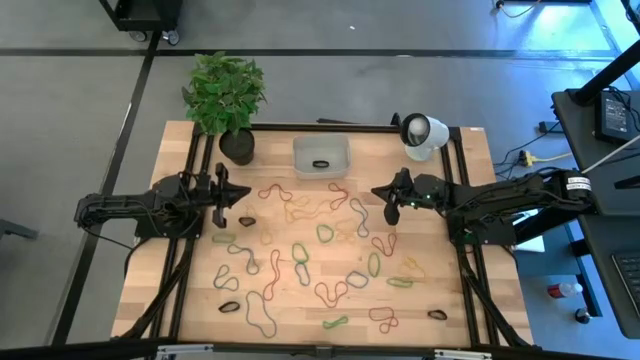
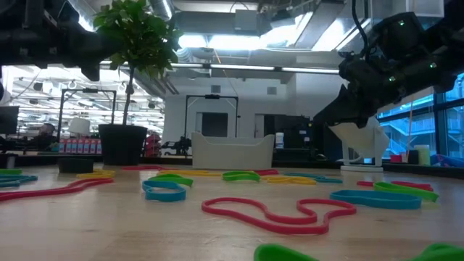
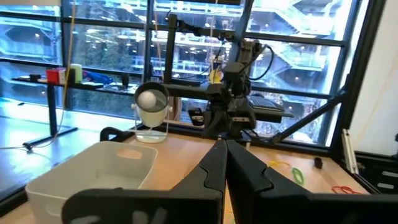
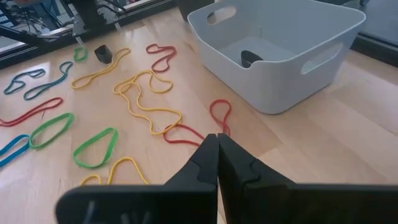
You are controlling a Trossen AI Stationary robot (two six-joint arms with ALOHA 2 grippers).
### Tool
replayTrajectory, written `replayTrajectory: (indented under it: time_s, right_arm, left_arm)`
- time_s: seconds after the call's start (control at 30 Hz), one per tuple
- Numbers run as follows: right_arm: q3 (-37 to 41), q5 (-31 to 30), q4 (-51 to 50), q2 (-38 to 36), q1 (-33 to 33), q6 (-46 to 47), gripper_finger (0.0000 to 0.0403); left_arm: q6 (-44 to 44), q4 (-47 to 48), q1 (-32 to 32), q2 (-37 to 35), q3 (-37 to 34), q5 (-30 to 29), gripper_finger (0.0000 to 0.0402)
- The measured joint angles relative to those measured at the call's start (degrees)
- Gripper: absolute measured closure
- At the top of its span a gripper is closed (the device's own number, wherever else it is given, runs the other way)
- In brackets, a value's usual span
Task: Pick and place rubber bands into bin
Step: Put the green rubber band into the gray bin
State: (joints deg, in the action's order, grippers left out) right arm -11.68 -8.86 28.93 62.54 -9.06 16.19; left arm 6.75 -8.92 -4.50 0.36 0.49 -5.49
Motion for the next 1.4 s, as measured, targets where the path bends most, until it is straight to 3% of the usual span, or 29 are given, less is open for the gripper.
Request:
replayTrajectory:
  time_s: [0.2, 0.4, 0.8, 1.03, 1.23, 1.4]
  right_arm:
    - [0.0, 0.0, 0.0, 0.0, 0.0, -0.11, 0.04]
    - [0.0, 0.0, 0.02, 0.0, 0.0, -0.19, 0.04]
    - [0.0, -0.54, 0.11, 0.0, -0.04, -4.48, 0.04]
    - [0.0, -0.72, 0.13, 0.0, -0.13, -5.89, 0.04]
    - [0.0, -0.72, 0.04, 0.0, -0.13, -6.37, 0.04]
    - [0.0, -0.7, 0.0, 0.0, -0.13, -6.27, 0.04]
  left_arm:
    - [-1.99, 0.3, 0.05, 0.47, 0.31, -1.87, 0.0399]
    - [-0.41, 1.73, 1.74, 6.61, 0.45, -2.06, 0.0399]
    - [5.4, 29.72, 4.89, 29.58, 17.72, -3.87, 0.04]
    - [14.8, 47.6, 5.97, 40.34, 25.25, -2.83, 0.04]
    - [24.84, 50.66, 8.47, 48.5, 25.64, 2.94, 0.04]
    - [32.94, 52.85, 12.11, 55.48, 25.66, 3.62, 0.04]
